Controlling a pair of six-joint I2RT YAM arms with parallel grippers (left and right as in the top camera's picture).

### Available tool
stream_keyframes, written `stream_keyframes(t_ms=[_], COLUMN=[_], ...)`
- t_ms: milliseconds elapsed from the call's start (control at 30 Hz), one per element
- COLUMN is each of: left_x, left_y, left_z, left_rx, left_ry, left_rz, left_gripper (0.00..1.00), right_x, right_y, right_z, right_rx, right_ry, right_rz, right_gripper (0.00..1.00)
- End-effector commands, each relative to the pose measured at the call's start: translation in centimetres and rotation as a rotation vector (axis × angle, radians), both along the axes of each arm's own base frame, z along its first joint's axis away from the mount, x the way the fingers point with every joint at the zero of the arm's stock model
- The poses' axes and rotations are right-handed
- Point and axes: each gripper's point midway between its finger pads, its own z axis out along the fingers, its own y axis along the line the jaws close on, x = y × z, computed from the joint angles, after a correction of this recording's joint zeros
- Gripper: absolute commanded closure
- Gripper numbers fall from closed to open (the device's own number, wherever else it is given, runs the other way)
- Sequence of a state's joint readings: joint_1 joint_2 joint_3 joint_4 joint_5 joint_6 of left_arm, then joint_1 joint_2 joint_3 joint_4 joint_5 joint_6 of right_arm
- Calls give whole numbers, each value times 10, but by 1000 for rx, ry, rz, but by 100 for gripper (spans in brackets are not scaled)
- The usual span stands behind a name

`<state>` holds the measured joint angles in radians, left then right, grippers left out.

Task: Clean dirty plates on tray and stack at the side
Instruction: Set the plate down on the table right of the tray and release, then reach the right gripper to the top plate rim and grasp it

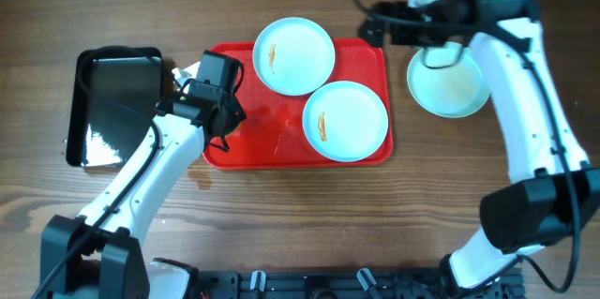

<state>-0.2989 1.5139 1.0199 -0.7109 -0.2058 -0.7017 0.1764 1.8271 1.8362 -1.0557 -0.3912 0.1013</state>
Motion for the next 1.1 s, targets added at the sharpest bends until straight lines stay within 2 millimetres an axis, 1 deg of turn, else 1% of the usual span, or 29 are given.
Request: stream_keyframes(t_ms=[0,67,133,167,200,233,267,300,333,433,567,667,767,867,933,967,1067], left_x=[-2,-2,-2,-2,-2,-2,-2,-2,-2,-2,-2,-2,-2,-1,0,1,1], left_y=[-2,-2,-2,-2,-2,-2,-2,-2,-2,-2,-2,-2,-2,-2,-3,-3,-3], left_z=[-4,-4,-4,-4,-4,-4,-4,-4,-4,-4,-4,-4,-4,-4,-3,-3,-3], left_rx=[-18,-18,-17,-15,-9,-7,-7,-8,-8,-8,-8,-8,-7,-9,-10,-11,-12], left_ry=[13,13,13,13,14,14,14,14,14,15,14,14,14,11,6,3,1], left_rz=[4,4,4,-1,-15,-20,-19,-19,-20,-20,-20,-20,-20,-20,-20,-20,-20], left_gripper=[96,96,96,96,96,96,96,96,96,96,96,96,96,96,96,96,96], right_x=[18,30,41,46,51,54,58,61,64,69,68,65,64,65,65,65,63], right_y=[21,31,37,38,40,42,46,49,50,40,39,39,39,48,54,56,62], right_z=[-1,-9,-24,-35,-48,-57,-73,-84,-103,-151,-194,-214,-224,-222,-221,-220,-222], right_rx=[-5,-9,-28,-30,-32,-34,-41,-46,-66,-128,-149,-158,-157,-117,-95,-86,-85], right_ry=[-67,-100,-116,-104,-84,-68,-50,-38,-16,67,143,178,202,201,200,200,208], right_rz=[-8,-11,-23,-53,-85,-98,-98,-95,-99,-193,-217,-217,-237,-216,-204,-200,-210], right_gripper=[0,0,1,6,15,16,17,18,18,18,19,27,30,34,40,46,55])
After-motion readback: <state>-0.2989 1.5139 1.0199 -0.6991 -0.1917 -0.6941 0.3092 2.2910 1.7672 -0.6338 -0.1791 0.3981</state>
